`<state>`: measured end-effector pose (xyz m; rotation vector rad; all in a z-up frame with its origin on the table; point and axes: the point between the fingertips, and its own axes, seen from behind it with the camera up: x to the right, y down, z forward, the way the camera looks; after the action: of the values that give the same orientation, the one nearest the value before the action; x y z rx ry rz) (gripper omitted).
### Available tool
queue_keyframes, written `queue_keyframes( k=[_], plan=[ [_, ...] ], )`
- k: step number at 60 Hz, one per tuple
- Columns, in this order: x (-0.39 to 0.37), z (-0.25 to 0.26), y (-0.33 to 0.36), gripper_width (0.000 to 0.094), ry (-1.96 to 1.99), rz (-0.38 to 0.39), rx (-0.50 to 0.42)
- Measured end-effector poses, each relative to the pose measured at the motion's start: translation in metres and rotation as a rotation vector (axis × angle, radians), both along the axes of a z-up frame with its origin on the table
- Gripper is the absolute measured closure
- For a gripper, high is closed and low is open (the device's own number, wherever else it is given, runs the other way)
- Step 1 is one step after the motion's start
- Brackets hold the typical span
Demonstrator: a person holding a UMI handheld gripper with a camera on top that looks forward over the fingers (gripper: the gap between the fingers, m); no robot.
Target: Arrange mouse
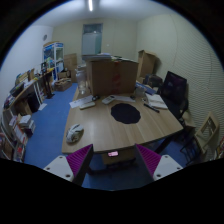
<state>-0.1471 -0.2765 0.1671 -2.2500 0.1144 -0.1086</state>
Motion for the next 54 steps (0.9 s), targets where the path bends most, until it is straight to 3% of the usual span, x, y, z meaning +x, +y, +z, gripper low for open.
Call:
queue_keyframes(
  k=[17, 27, 40, 54],
  plan=[
    [-0.028, -0.025, 0.030, 0.0097, 0.094, 0.030, 0.034],
    [-0.081, -0.073, 0.054, 0.0101, 0.166, 0.116, 0.015],
    [-0.163, -0.125, 0.103, 0.0100, 0.148, 0.298, 0.007],
    [-0.203, -0.161, 0.154, 0.0100, 0.133, 0.324, 0.000]
  ],
)
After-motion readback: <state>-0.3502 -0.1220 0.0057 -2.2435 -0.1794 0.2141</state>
